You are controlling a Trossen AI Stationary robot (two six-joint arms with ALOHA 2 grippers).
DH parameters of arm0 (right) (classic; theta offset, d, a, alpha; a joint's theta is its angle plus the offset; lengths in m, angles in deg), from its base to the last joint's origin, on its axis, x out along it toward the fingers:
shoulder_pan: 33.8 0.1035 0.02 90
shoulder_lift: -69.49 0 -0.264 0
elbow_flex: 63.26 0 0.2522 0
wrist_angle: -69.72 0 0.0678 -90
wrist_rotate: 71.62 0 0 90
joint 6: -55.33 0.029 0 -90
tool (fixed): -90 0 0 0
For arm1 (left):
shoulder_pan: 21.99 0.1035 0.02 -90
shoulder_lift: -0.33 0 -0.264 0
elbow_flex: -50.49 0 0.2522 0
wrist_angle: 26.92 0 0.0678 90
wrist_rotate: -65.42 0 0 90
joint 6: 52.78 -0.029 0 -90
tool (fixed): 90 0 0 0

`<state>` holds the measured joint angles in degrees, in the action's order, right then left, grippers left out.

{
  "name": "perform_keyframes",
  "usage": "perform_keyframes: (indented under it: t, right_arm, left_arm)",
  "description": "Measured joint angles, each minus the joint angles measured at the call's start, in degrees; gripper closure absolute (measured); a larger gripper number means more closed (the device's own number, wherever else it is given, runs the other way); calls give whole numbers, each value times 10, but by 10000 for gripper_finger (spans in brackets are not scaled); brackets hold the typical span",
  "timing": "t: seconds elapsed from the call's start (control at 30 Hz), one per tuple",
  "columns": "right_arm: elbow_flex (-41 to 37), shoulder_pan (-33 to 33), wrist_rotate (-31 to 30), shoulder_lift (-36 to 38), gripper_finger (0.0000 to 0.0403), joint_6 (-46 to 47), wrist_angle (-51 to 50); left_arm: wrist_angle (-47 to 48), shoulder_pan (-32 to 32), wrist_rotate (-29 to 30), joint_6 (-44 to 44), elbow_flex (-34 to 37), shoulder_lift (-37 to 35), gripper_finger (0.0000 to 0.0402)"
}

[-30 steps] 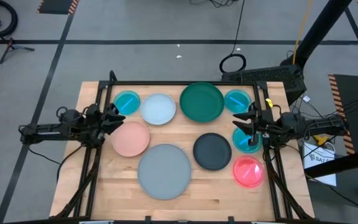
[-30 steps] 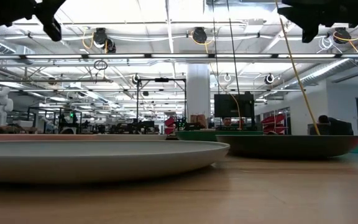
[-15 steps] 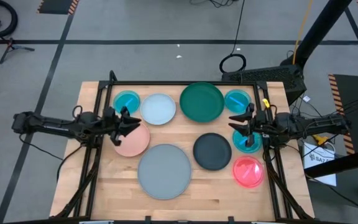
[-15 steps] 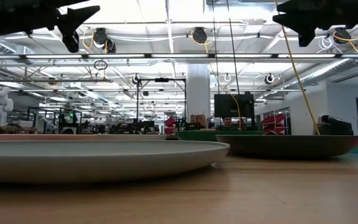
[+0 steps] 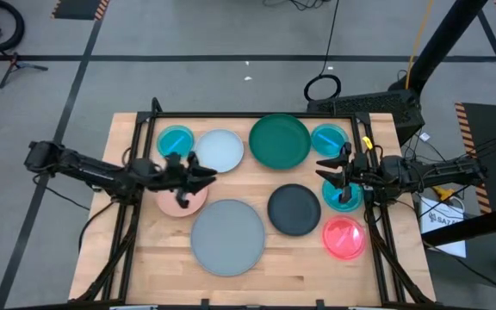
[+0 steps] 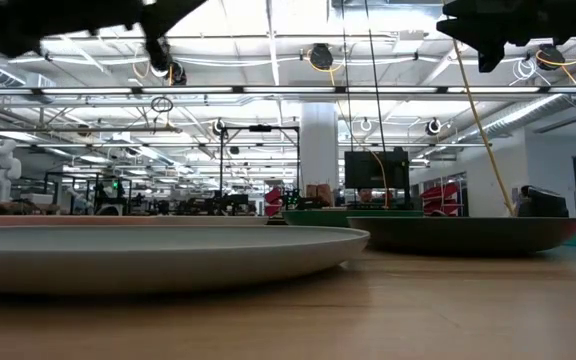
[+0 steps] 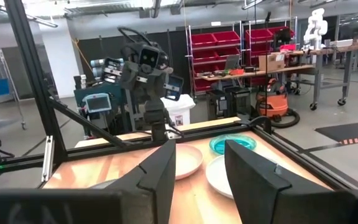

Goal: Stack plastic plates
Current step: Stack the green plate on top of the gray plate

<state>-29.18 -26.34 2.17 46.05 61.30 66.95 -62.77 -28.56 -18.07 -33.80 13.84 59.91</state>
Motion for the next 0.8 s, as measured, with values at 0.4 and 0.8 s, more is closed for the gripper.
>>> perform_keyframes:
  t: [0.4,0.8]
  right_arm:
    - [0,0,0,0,273,-4,-10]
    - [0,0,0,0,273,-6,-14]
  left_arm:
    - [461,68,74,-16,-327,187,284]
    - [658,221,50,19,-498,346,284]
